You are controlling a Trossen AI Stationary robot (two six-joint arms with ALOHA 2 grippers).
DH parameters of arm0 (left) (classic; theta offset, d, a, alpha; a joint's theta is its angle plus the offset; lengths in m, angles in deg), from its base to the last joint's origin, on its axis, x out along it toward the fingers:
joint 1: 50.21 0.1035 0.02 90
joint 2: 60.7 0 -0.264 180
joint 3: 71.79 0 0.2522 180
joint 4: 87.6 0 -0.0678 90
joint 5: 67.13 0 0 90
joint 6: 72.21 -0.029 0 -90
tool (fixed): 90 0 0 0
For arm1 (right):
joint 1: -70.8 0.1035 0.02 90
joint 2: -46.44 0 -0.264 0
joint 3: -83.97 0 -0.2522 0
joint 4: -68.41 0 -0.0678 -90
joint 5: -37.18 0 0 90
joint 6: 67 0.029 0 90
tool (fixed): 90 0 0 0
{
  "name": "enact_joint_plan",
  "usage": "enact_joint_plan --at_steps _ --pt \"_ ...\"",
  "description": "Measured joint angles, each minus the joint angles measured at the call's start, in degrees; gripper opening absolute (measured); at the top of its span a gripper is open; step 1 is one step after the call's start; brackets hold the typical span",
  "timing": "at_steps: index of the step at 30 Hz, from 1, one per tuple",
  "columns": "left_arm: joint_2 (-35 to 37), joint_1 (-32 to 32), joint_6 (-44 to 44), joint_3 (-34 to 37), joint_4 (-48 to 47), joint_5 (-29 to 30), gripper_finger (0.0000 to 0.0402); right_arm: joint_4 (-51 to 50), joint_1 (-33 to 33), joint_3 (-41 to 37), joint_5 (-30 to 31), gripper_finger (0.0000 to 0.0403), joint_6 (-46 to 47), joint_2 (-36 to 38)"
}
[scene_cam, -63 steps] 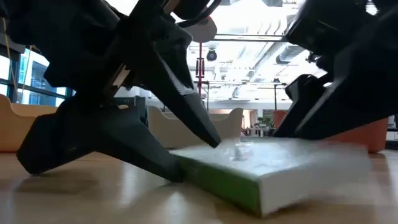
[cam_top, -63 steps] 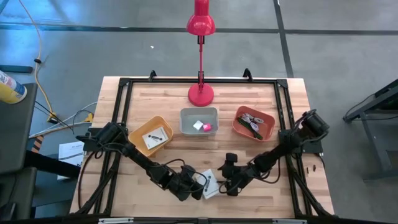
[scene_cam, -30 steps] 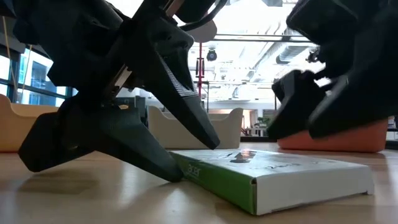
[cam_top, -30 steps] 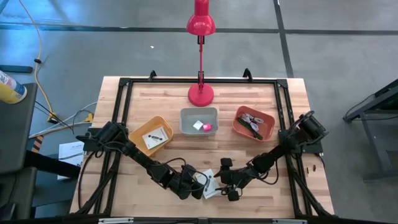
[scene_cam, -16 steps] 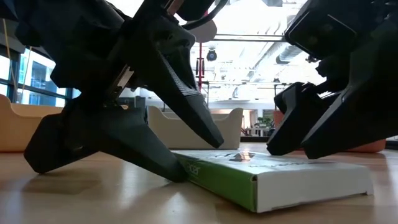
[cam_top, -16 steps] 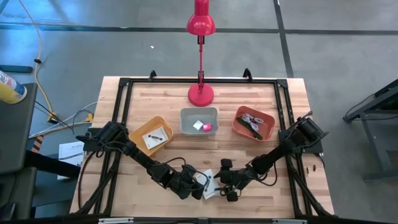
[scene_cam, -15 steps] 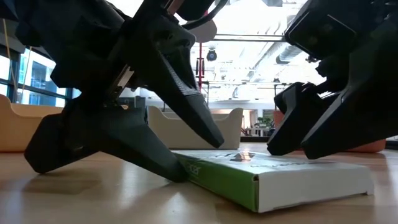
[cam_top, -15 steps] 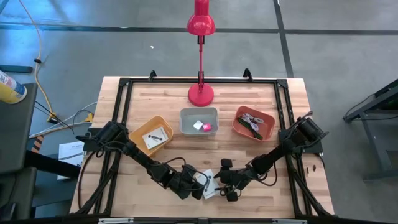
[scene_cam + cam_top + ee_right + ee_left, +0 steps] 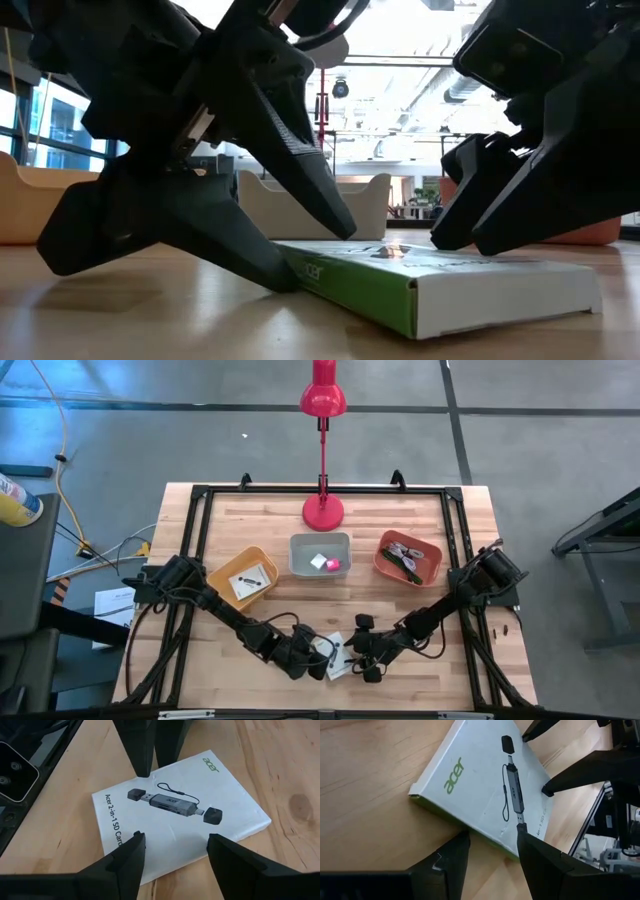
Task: Pick and place items into bin
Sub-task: Put the white card reader box into the yellow bin
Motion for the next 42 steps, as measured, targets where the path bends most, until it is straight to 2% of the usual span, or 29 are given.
enact_joint_plan --at_steps 7,12,17,22,25,28,35,42 --pt "-0.1 -0.1 0.5 0.1 1.5 -0.3 0.0161 -1.0 0.0 0.0 -0.2 0.0204 0.2 0.0" --pt "-0.2 -1.5 5.3 0.1 3.4 0.1 0.0161 -1.0 0.1 -0.1 0.5 0.02 0.2 0.0" --pt "-0.2 -1.0 5.8 0.1 6.9 4.2 0.0161 -0.5 0.1 -0.2 1.8 0.0201 0.2 -0.1" --pt "-0.3 0.2 5.6 0.1 7.4 2.2 0.0161 1.1 0.5 -0.2 2.7 0.0196 1.7 -2.0" --pt "-0.2 -0.1 5.8 -0.1 4.4 -1.3 0.0161 3.5 1.7 -0.1 3.7 0.0195 2.9 -3.5" --pt "-0.2 -1.4 6.3 -0.1 2.4 -2.4 0.0161 4.5 2.7 0.0 4.2 0.0195 3.0 -4.0" --pt "-0.1 -2.2 6.4 -0.2 1.7 -3.2 0.0161 4.7 2.6 -0.1 4.4 0.0194 2.8 -4.0" --pt "-0.1 0.2 6.2 -0.2 2.0 -2.5 0.0161 5.0 2.1 -0.2 4.4 0.0194 2.5 -4.0"
